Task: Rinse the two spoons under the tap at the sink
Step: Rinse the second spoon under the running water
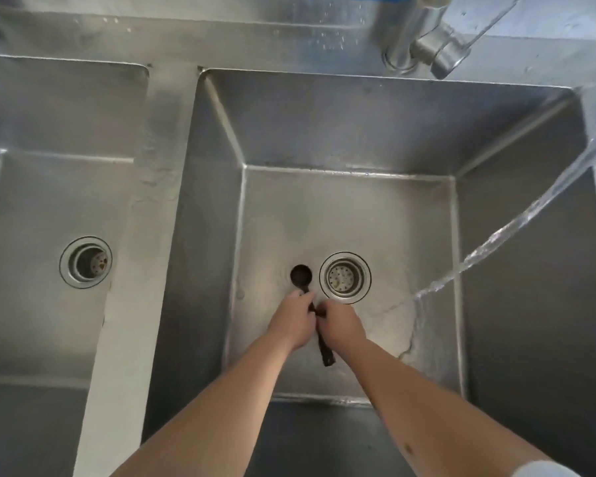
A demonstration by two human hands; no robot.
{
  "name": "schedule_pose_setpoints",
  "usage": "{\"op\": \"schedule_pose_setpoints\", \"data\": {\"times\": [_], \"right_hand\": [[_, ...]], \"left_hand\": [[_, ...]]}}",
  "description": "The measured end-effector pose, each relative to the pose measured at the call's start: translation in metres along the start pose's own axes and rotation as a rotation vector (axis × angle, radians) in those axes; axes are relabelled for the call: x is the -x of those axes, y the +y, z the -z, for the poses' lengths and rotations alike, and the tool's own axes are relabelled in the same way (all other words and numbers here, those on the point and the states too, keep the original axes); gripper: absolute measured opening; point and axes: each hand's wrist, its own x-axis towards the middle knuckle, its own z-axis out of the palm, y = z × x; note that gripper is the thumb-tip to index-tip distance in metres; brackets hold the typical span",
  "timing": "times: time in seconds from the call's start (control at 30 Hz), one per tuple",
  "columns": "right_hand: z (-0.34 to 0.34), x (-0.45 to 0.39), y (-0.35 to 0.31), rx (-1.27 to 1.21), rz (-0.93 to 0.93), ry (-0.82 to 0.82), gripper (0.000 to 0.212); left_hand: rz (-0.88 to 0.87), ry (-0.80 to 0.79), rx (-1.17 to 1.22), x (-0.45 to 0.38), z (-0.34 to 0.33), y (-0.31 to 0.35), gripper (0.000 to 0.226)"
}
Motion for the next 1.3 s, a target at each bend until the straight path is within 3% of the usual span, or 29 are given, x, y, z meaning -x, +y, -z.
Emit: {"op": "schedule_pose_setpoints", "data": {"times": [0.17,0.37,0.63,0.73,0.93,1.3], "right_hand": [[0.009,0.008,0.002,-0.174,-0.007,-0.063,0.017],[0.054,0.065,0.011,-0.739,-0.040,-0.171,0.009],[0.117,0.148,0.032,-0.971,-0.127,-0.152,0.013],[0.140,0.173,0.040,-1.005,-0.110,-0.149,0.016],[0.178,0.201,0.047,-0.915,-0.084,-0.099,0.012],[0.202,0.242,0.069,-1.111,-0.088,-0.127,0.025]], "left_hand": [[0.044,0.043,0.113,0.001,0.002,0.014,0.046],[0.041,0.081,0.389,0.037,0.010,0.047,0.035],[0.111,0.183,0.888,0.093,0.016,0.119,0.050],[0.086,0.111,1.072,0.107,0.024,0.142,0.051],[0.057,0.060,1.063,0.118,0.028,0.184,0.025],[0.162,0.154,1.087,0.117,0.023,0.211,0.030]]}}
